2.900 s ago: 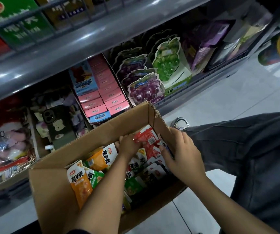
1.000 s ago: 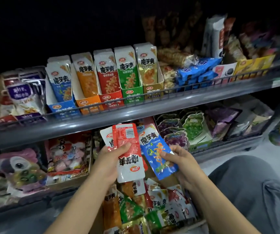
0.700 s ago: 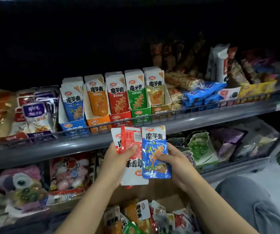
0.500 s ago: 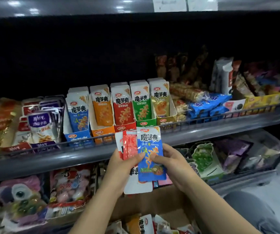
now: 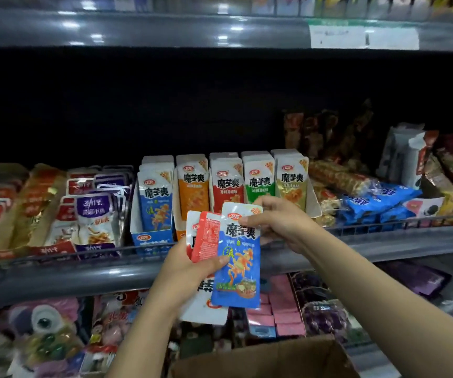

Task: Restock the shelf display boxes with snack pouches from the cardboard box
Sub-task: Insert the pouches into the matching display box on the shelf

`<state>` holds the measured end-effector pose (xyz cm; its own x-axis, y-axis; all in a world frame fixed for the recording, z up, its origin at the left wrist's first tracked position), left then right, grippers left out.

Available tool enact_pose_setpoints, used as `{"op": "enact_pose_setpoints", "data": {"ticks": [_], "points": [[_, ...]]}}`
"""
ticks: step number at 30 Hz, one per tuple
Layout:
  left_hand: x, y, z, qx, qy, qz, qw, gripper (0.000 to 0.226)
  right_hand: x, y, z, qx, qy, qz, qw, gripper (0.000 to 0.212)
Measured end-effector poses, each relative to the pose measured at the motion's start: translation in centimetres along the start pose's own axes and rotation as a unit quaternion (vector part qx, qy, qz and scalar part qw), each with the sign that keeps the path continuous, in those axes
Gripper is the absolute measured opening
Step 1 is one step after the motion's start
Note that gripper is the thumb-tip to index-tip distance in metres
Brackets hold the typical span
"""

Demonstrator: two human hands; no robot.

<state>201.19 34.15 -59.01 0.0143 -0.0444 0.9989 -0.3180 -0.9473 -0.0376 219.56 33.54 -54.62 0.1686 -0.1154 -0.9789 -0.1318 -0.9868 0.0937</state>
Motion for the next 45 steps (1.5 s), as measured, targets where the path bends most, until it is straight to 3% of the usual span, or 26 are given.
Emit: {"op": "enact_pose_setpoints", "data": {"ticks": [6,13,19,23,29,33,40,45], "points": [[0.6,-0.2,-4.0,0.093,0.065,-0.001,0.994,0.019,-4.7,-2.7,4.1,-0.02,0.108,-0.094,0.989,0.013],[0.4,-0.3,-8.7,0.193,0.073,0.02,0.978,0.02,-7.2,-7.1,9.7,-0.057,0.11,-0.071,0.99,0.027],[-0.1,0.4,-12.5,0.303,0.08,0.008,0.95,0.02,-9.4,-12.3,11.3,0.072,0.109,-0.117,0.985,0.025],[-0.3,0.7,-13.4,0.308,0.101,0.005,0.946,0.019,-10.5,-13.3,11.7,0.158,0.206,-0.193,0.946,0.024],[-0.3,0.8,-13.3,0.291,0.114,-0.009,0.95,0.02,-9.7,-12.9,13.0,0.173,0.24,-0.244,0.924,0.024],[-0.4,0.8,-12.6,0.28,0.121,-0.025,0.952,0.021,-8.6,-13.2,13.3,0.16,0.352,-0.231,0.893,0.024],[0.1,0.9,-11.4,0.244,0.107,-0.028,0.964,0.024,-7.8,-12.0,12.3,0.108,0.269,-0.245,0.925,0.036],[0.4,0.9,-10.0,0.195,0.109,-0.03,0.974,0.025,-7.1,-8.0,10.6,0.055,0.149,-0.217,0.963,0.008]]}}
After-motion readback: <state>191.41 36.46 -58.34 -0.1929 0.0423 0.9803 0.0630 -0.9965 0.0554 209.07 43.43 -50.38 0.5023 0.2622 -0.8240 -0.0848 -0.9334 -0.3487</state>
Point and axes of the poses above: each hand's wrist, its own y-axis away from the middle knuckle, its own z-axis out of the palm, x = y × z, the point moved 5 cm from there along -y, towards the middle knuckle, and after that the axes turned 1 degree about z, right-handed, at the moved point
